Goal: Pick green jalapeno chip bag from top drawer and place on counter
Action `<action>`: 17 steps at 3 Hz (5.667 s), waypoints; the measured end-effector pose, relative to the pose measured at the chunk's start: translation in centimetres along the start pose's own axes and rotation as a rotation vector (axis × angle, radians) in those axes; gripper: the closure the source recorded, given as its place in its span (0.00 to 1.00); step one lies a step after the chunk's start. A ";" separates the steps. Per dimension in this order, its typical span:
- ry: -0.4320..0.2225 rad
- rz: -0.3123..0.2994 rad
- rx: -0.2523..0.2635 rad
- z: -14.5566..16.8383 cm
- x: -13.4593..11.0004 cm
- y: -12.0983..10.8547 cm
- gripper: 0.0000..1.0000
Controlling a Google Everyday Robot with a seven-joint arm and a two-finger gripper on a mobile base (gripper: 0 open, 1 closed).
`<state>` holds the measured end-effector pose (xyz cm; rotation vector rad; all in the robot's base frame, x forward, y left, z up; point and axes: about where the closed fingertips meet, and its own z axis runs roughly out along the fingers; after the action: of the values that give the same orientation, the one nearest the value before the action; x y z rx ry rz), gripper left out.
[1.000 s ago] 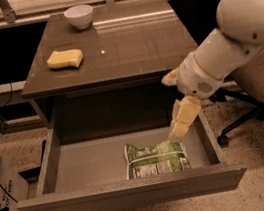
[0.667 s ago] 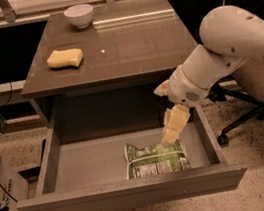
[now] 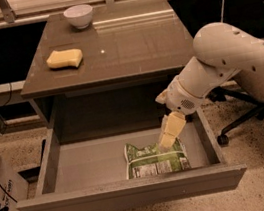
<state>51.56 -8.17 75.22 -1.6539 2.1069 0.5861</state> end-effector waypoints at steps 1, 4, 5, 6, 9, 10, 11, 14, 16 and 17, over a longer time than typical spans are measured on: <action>0.036 0.074 -0.024 3.8 3.6 -1.8 0.00; 0.080 0.197 -0.090 9.0 8.7 -2.8 0.00; 0.088 0.220 -0.106 9.5 9.5 -2.2 0.16; 0.093 0.238 -0.098 9.3 9.9 -1.5 0.40; 0.018 0.260 -0.086 7.8 9.0 -0.6 1.00; -0.075 0.230 -0.087 4.5 6.5 -1.4 1.00; -0.149 0.151 -0.072 -0.7 2.7 -2.5 1.00; -0.174 -0.096 0.096 -13.4 -8.9 -8.0 1.00; -0.191 0.112 0.250 -14.8 -9.2 -18.5 1.00; -0.175 0.225 0.341 -15.1 -7.9 -23.2 1.00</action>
Offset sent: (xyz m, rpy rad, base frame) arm 0.0143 -0.0361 -0.1118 -0.0633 0.1736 -0.1160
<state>75.10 -15.07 90.29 -1.1503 2.1351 0.3926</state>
